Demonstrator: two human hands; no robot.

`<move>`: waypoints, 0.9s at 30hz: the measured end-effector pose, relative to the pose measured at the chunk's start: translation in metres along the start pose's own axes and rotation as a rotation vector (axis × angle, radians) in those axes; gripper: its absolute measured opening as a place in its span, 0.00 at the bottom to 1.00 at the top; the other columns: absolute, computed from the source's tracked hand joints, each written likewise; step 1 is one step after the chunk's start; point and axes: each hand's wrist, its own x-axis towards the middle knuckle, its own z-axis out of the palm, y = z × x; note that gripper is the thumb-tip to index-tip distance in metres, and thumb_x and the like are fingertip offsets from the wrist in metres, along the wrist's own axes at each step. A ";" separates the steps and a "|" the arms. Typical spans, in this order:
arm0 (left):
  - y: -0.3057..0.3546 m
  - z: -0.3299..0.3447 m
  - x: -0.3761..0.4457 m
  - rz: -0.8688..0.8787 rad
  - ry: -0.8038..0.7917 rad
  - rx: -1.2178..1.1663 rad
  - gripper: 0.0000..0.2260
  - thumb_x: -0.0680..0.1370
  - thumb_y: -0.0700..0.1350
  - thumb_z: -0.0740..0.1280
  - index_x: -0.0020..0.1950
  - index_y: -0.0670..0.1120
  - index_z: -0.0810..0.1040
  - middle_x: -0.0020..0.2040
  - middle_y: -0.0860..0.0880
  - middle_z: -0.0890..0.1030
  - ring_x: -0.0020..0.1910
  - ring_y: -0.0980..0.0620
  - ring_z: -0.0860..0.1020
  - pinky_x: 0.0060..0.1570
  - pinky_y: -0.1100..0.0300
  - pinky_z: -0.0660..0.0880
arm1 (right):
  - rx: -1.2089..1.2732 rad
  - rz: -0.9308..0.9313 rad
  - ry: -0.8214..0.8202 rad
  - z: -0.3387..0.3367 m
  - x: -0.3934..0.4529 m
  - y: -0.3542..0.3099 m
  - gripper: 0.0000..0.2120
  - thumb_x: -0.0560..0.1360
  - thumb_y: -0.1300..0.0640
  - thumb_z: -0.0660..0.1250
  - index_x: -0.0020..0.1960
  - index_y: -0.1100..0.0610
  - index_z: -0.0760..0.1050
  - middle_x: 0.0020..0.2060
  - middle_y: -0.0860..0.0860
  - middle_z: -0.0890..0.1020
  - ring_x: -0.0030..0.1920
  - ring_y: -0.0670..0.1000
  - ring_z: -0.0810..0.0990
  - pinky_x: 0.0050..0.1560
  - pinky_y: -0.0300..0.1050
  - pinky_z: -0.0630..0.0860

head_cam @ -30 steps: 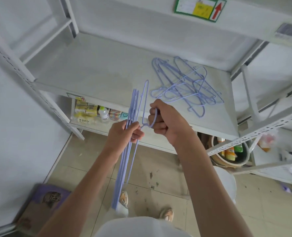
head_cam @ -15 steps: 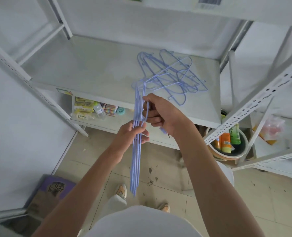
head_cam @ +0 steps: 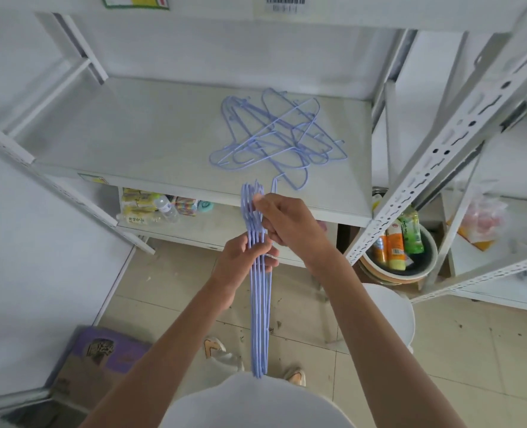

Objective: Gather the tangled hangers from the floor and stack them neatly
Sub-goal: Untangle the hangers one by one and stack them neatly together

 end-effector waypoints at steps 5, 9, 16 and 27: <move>0.010 -0.009 0.009 0.076 -0.029 0.043 0.09 0.79 0.39 0.68 0.57 0.39 0.82 0.47 0.43 0.89 0.48 0.45 0.88 0.46 0.53 0.85 | -0.076 -0.107 -0.026 0.003 0.019 -0.014 0.21 0.82 0.47 0.66 0.34 0.54 0.69 0.30 0.56 0.62 0.31 0.54 0.62 0.32 0.46 0.63; 0.023 -0.033 0.018 0.036 -0.158 -0.018 0.09 0.82 0.39 0.67 0.62 0.42 0.80 0.51 0.42 0.89 0.47 0.40 0.88 0.46 0.52 0.85 | -0.082 -0.130 -0.055 0.007 0.046 -0.038 0.22 0.82 0.49 0.67 0.29 0.47 0.70 0.26 0.44 0.61 0.29 0.48 0.59 0.30 0.39 0.60; 0.064 -0.089 0.050 -0.068 -0.342 -0.227 0.10 0.83 0.38 0.66 0.62 0.36 0.81 0.55 0.35 0.86 0.56 0.36 0.85 0.53 0.53 0.83 | -0.015 -0.156 -0.097 0.040 0.087 -0.079 0.13 0.77 0.56 0.75 0.37 0.60 0.79 0.28 0.58 0.66 0.29 0.49 0.62 0.29 0.40 0.62; 0.102 -0.129 0.087 -0.144 -0.200 -0.390 0.14 0.64 0.37 0.80 0.46 0.34 0.86 0.41 0.31 0.85 0.38 0.36 0.86 0.37 0.51 0.83 | 0.178 -0.044 -0.102 0.010 0.165 -0.069 0.18 0.83 0.45 0.62 0.43 0.56 0.78 0.28 0.51 0.68 0.27 0.51 0.67 0.28 0.44 0.63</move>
